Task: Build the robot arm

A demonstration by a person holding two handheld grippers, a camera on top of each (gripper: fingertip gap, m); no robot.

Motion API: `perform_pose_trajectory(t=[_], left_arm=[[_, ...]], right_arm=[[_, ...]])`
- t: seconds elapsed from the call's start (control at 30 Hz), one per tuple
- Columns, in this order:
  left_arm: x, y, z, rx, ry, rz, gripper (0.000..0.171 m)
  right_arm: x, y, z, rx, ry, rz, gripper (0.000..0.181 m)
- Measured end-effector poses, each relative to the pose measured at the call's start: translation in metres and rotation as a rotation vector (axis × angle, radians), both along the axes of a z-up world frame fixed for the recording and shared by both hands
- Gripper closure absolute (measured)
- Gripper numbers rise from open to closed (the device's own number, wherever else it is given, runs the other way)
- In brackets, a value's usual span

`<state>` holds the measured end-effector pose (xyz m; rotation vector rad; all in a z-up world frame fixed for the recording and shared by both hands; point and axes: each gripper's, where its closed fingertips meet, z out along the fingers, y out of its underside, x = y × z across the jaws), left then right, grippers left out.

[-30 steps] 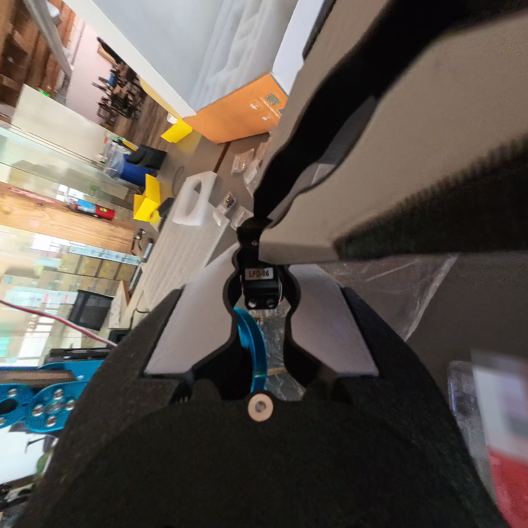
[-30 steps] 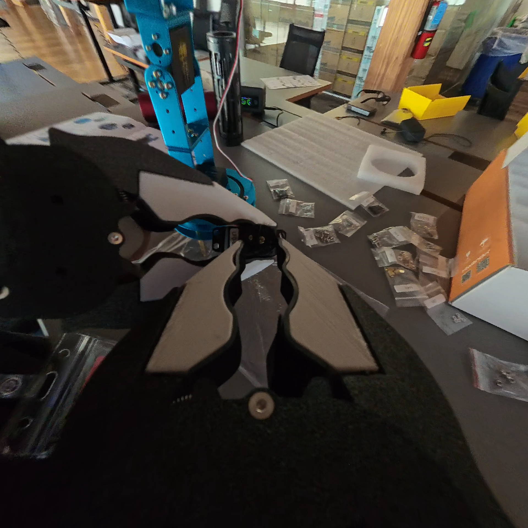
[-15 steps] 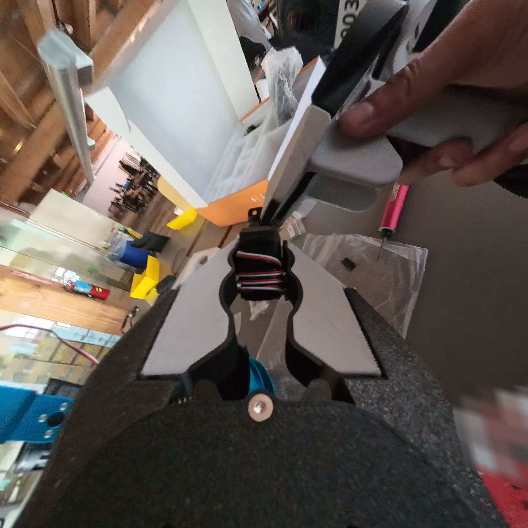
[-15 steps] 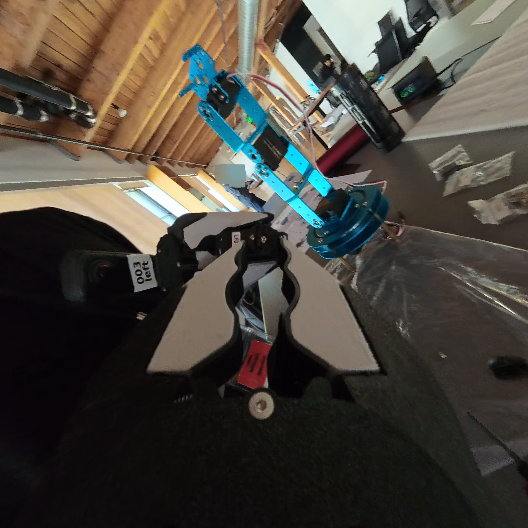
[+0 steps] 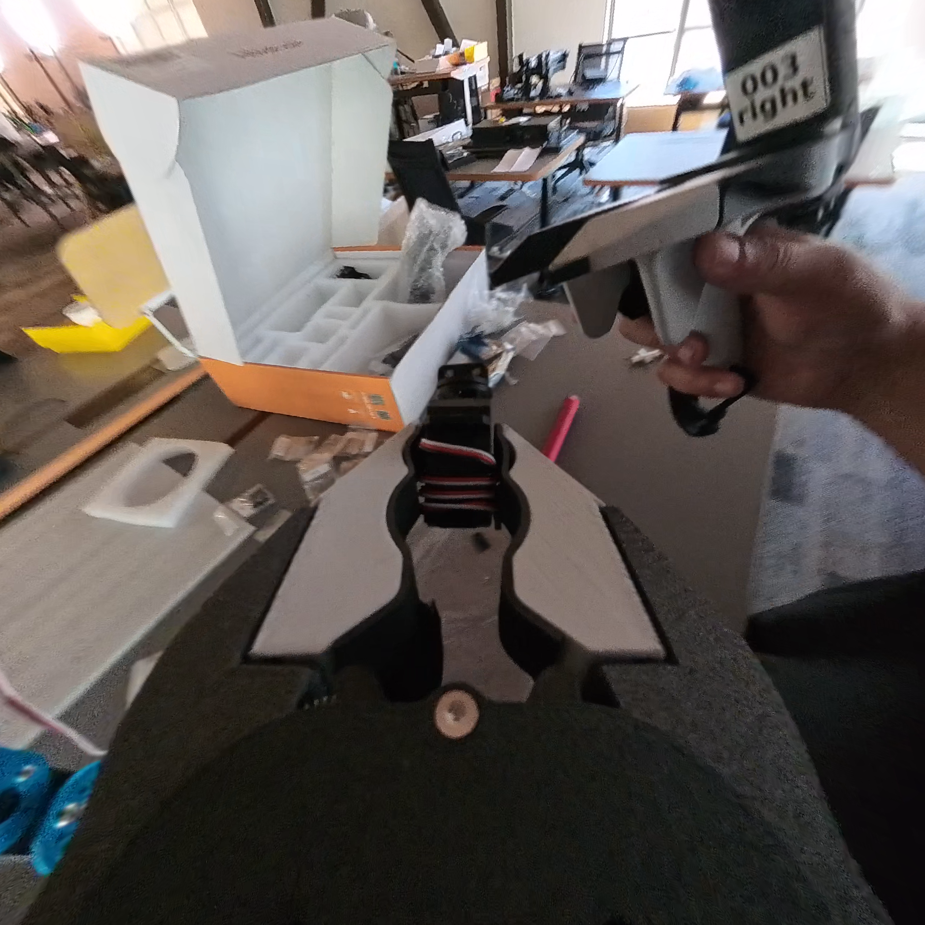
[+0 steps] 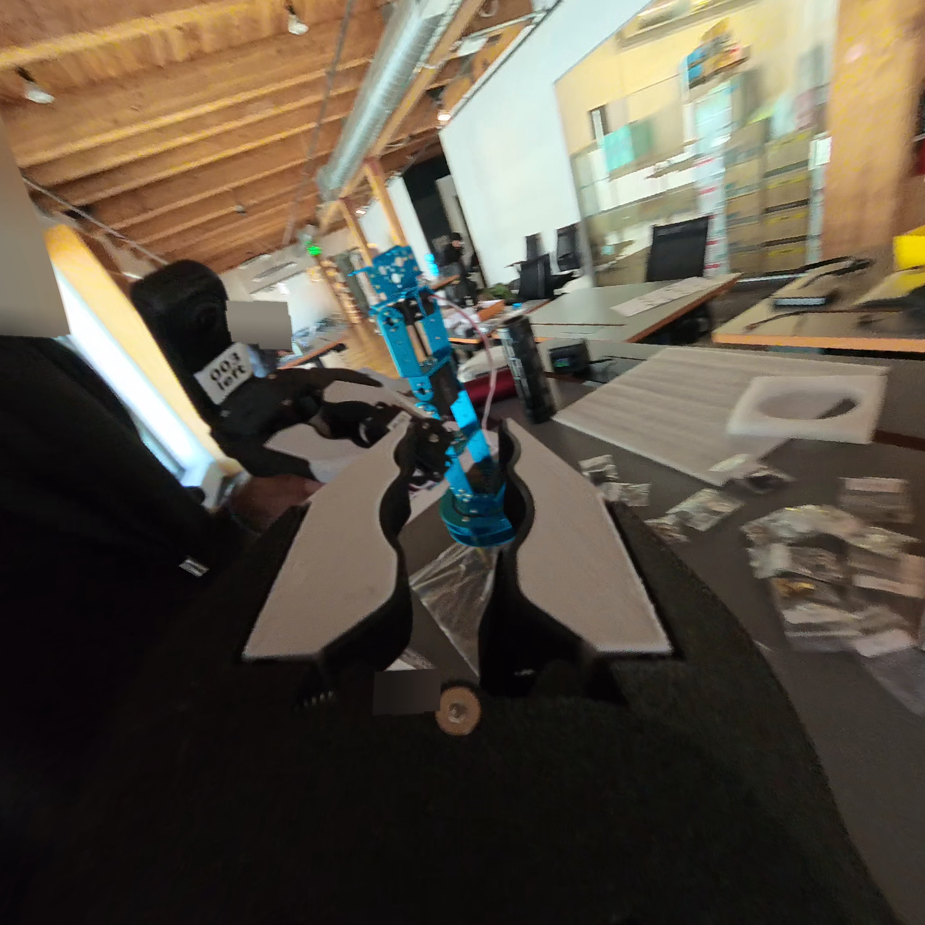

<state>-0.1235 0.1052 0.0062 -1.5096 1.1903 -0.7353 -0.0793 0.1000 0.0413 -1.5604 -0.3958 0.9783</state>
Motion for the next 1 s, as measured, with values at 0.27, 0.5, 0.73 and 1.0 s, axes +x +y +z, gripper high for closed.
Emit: perform_pose_trajectory(t=[0.27,0.5,0.73,1.0], left_arm=[[0.007,-0.023,0.024,-0.540,-0.205,-0.168,0.146],[0.011,-0.030,0.034,-0.911,-0.316,-0.277,0.147],[0.016,-0.043,0.025,-1.041,-0.302,-0.291,0.147],[0.022,-0.050,0.014,-1.375,-0.355,-0.344,0.147]], right_arm=[[0.002,-0.017,0.004,0.023,-0.080,-0.078,0.150],[-0.010,-0.025,0.009,0.044,-0.068,-0.051,0.150],[-0.028,-0.031,-0.002,0.116,-0.190,0.010,0.161],[-0.021,-0.026,-0.027,0.118,-0.366,-0.029,0.169]])
